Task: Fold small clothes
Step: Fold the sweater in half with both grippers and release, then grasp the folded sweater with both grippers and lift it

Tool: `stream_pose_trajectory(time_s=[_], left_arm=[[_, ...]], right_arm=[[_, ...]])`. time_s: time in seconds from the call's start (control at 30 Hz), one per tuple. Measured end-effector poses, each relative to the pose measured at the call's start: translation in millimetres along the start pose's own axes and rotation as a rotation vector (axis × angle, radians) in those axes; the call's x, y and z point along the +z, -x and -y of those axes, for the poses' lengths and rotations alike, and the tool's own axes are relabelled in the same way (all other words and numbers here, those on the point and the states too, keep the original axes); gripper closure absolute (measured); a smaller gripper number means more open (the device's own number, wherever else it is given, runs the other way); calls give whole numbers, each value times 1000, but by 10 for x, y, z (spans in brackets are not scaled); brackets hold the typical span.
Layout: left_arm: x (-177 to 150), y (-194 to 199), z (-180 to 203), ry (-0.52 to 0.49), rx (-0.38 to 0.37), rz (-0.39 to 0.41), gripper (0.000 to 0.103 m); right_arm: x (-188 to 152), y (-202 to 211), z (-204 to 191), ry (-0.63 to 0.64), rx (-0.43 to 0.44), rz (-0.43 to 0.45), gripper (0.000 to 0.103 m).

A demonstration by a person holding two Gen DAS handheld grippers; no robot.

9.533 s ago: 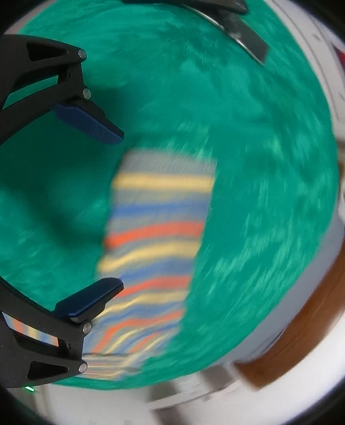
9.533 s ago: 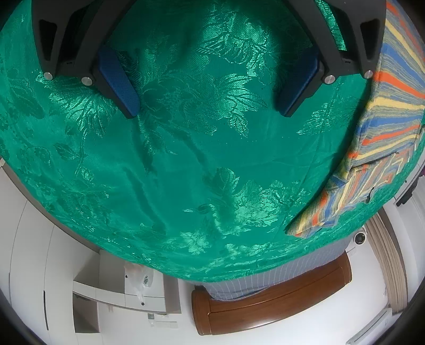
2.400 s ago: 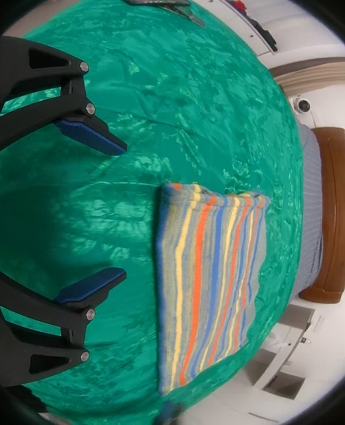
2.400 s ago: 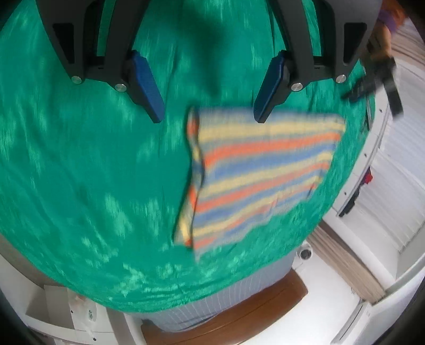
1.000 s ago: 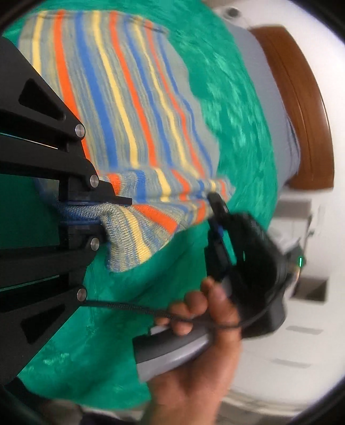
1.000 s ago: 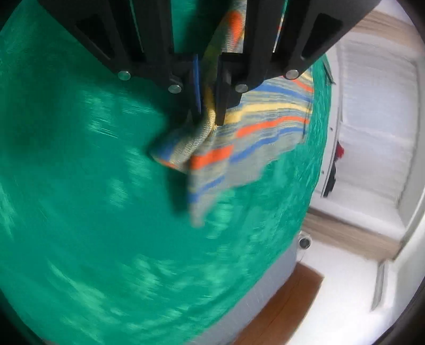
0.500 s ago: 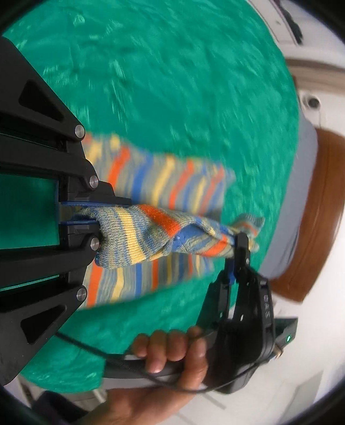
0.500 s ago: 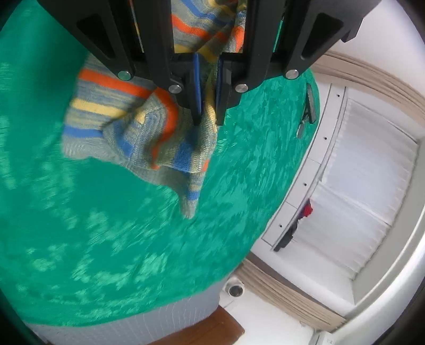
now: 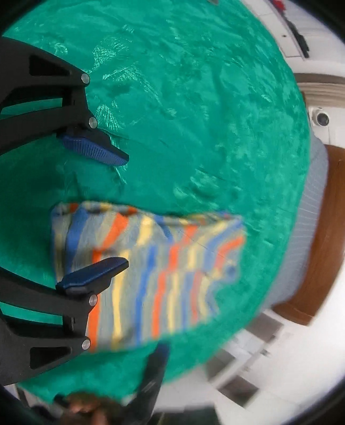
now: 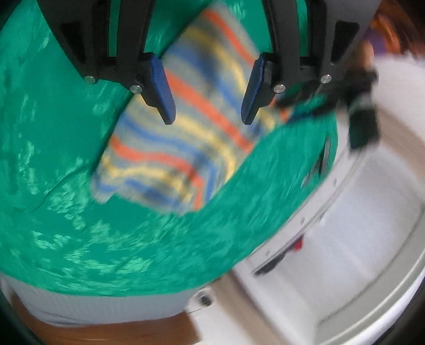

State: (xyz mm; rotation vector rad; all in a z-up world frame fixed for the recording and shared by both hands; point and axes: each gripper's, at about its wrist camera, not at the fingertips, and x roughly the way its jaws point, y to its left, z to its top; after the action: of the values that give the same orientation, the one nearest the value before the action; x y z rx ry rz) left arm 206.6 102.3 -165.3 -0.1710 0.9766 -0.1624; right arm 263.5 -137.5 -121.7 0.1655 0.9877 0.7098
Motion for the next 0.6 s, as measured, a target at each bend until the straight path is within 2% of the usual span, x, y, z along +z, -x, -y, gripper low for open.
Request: stream_pose_trajectory(time_s=[0.03, 0.07, 0.13, 0.2, 0.23, 0.33, 0.47, 0.53, 0.6], left_arm=[[-64, -60, -4, -6, 28, -43, 37], [-141, -51, -25, -4, 30, -64, 37], [-232, 14, -22, -29, 36, -65, 36], [-235, 124, -19, -65, 36, -76, 36], [-208, 195, -36, -67, 21, -68, 35], [14, 343, -54, -70, -20, -26, 25], [462, 75, 94, -108, -76, -23, 18], [562, -177, 158, -114, -30, -66, 18], [570, -443, 127, -96, 28, -132, 19]], right_arm=[[-140, -60, -58, 30, 1, -26, 50], [-254, -128, -60, 45, -16, -53, 50], [-540, -308, -91, 114, -138, -103, 50], [-666, -225, -114, 158, -181, -78, 50], [-648, -181, -100, 141, -181, -88, 50], [-482, 58, -14, 82, -168, -45, 51], [0, 137, 143, 52, -200, 28, 51], [235, -23, 259, -2, -185, 24, 51], [358, -345, 511, -107, -195, -35, 50]])
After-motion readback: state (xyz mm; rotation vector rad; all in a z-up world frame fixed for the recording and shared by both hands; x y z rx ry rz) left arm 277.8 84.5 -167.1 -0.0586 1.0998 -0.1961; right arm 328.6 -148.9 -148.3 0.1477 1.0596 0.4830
